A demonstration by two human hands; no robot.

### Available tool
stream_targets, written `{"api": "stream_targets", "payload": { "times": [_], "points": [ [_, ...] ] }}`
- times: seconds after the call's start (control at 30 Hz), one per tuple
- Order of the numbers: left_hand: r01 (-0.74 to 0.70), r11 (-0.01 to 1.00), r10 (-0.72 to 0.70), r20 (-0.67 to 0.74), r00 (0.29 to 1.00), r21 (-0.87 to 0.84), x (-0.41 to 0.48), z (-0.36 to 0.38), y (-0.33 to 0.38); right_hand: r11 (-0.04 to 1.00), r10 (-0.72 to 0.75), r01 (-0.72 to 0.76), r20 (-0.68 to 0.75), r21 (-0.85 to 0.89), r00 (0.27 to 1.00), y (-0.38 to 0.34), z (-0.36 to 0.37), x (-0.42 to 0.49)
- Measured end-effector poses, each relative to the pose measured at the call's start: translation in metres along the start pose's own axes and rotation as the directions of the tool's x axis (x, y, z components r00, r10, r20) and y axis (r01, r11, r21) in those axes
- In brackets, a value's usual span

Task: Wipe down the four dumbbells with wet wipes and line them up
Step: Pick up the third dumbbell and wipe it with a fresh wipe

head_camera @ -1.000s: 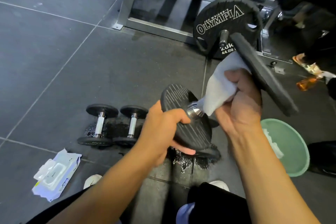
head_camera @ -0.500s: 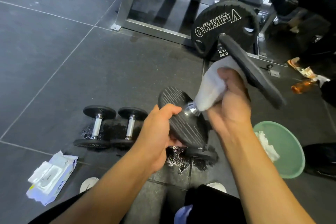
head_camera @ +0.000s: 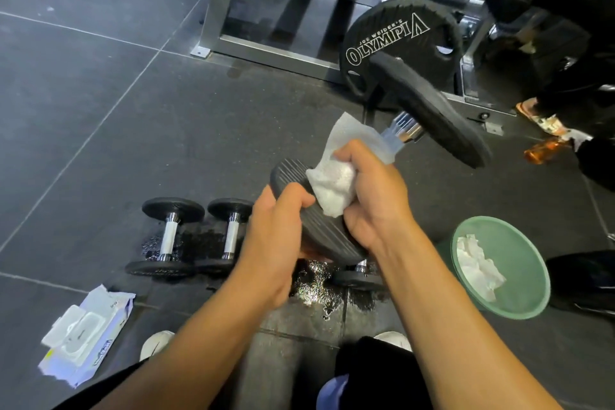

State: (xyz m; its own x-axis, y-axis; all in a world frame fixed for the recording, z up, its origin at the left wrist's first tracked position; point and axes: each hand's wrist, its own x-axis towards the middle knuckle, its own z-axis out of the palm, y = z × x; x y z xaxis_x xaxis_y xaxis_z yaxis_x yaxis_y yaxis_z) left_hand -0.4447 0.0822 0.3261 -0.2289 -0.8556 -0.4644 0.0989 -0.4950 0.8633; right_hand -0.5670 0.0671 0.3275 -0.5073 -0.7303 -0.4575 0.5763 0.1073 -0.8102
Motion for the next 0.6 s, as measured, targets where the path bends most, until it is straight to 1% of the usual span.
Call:
{"api": "stream_targets", "payload": {
  "times": [0.07, 0.13, 0.17, 0.23, 0.3, 0.37, 0.4, 0.43, 0.47, 0.53, 0.6],
  "points": [
    [0.16, 0.986, -0.162, 0.076, 0.984, 0.042, 0.005, -0.009, 0.011, 0.997, 0.06, -0.065, 0.09, 0.051, 0.994, -0.004, -0.006, 0.0],
    [0.318, 0.944, -0.328, 0.128, 0.936, 0.089, 0.009, -0.02, 0.022, 0.984, 0.154, -0.171, 0.228, 0.055, 0.961, -0.008, -0.011, -0.003],
    [0.376, 0.921, -0.387, 0.139, 0.911, 0.098, 0.01, -0.026, 0.025, 0.977, 0.19, -0.21, 0.276, 0.045, 0.942, -0.01, -0.012, -0.006],
    [0.419, 0.902, -0.43, 0.124, 0.894, 0.106, 0.011, -0.033, 0.026, 0.967, 0.232, -0.253, 0.311, 0.028, 0.922, -0.007, -0.011, -0.013],
    [0.367, 0.926, -0.374, 0.083, 0.924, 0.094, 0.011, -0.034, 0.019, 0.974, 0.218, -0.226, 0.235, 0.005, 0.947, -0.002, -0.006, -0.013],
    [0.196, 0.978, -0.197, 0.001, 0.98, 0.075, 0.006, -0.028, 0.011, 0.987, 0.161, -0.16, 0.089, -0.016, 0.983, 0.002, 0.0, -0.005],
    [0.084, 0.99, -0.079, -0.044, 0.996, 0.118, 0.002, -0.023, 0.005, 0.989, 0.145, -0.144, 0.018, -0.023, 0.989, 0.003, 0.002, 0.0],
    [-0.015, 0.985, 0.029, -0.077, 0.997, 0.17, -0.004, -0.019, -0.003, 0.99, 0.138, -0.139, -0.039, -0.027, 0.99, 0.005, 0.005, 0.003],
    [-0.08, 0.975, 0.102, -0.097, 0.99, 0.207, -0.012, -0.013, -0.014, 0.99, 0.134, -0.137, -0.085, -0.028, 0.987, 0.007, 0.007, 0.005],
    [-0.151, 0.953, 0.183, -0.104, 0.978, 0.263, -0.031, -0.003, -0.035, 0.989, 0.149, -0.15, -0.164, 0.004, 0.975, 0.012, 0.007, 0.006],
    [-0.192, 0.939, 0.227, -0.095, 0.969, 0.284, -0.039, 0.001, -0.052, 0.974, 0.224, -0.213, -0.2, 0.077, 0.954, 0.017, 0.006, 0.003]
  ]
}}
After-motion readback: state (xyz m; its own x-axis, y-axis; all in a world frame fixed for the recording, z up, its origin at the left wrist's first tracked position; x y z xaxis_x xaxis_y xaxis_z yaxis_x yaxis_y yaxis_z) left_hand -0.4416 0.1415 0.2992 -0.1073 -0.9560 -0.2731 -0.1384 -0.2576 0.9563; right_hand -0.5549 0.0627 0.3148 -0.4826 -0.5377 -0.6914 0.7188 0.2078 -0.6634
